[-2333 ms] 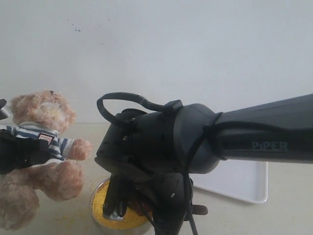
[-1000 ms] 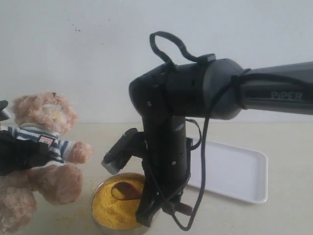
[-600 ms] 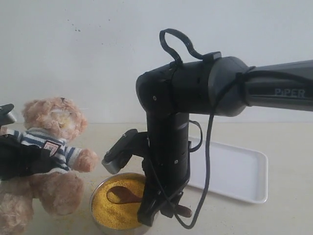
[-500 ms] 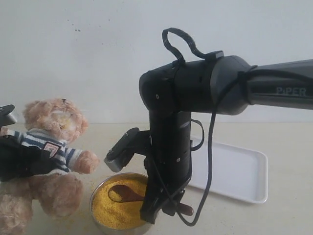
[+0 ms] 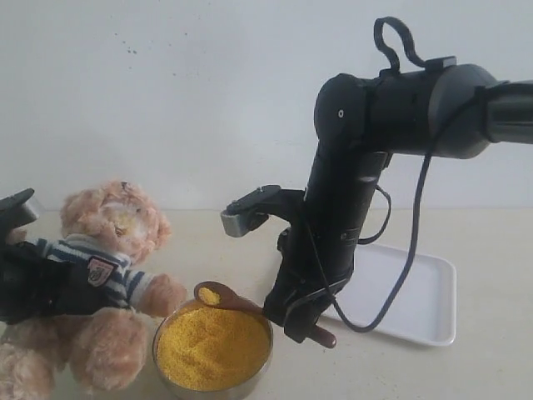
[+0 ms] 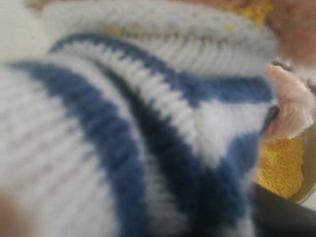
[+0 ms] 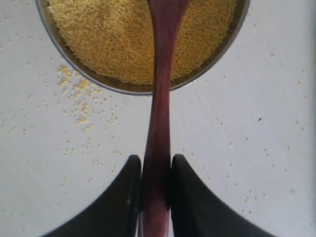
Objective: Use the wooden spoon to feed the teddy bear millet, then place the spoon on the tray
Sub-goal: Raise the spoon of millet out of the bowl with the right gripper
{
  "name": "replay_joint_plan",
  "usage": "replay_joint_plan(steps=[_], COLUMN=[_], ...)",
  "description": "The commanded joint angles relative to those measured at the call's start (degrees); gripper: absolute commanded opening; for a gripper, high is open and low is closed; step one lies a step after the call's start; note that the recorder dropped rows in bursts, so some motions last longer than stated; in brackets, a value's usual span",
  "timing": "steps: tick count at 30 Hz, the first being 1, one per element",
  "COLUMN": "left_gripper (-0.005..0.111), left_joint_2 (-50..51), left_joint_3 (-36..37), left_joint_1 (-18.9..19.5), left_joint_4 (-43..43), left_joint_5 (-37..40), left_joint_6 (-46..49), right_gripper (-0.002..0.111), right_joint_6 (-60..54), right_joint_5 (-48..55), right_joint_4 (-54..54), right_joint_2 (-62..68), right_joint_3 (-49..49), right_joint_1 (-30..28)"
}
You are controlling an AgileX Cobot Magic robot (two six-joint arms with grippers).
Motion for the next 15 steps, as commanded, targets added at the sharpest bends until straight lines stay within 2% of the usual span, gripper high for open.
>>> replay_joint_plan(steps=[1,2,5,9,15], left_gripper=[0.004,0.004,0.004,0.004,0.004], left_joint_2=[-0.6,-1.1,-2.7,-5.9,-10.5], left_joint_3=[-0.1,-0.1,-0.1,1.5,7.7], left_joint_1=[0.6,1.0,2.7,3.7,3.7], left_joint_4=[7.9,11.5,16.9,16.6,17.9], left_joint_5=[1.6,2.0,3.6,8.4,9.3], left_joint_6=[-11.8,-16.2,-21.6,-21.9,-21.8], right_gripper=[0.000,0.000,0.000,0.000,0.000], right_joint_6=[-1.1,-1.1,-1.1,-2.5,3.9], right_joint_5=[0.2,0.2,0.2,0.2,0.2], right_joint_4=[0.9,0.9,0.9,0.3,-4.2], right_joint_2=[-1.1,-1.1,-1.1,-1.1,-1.1], right_joint_3=[-0.4,-0.4,-0.4,-0.4,-0.4], right_joint_1=[-0.4,-0.4,-0.4,-0.6,-0.6])
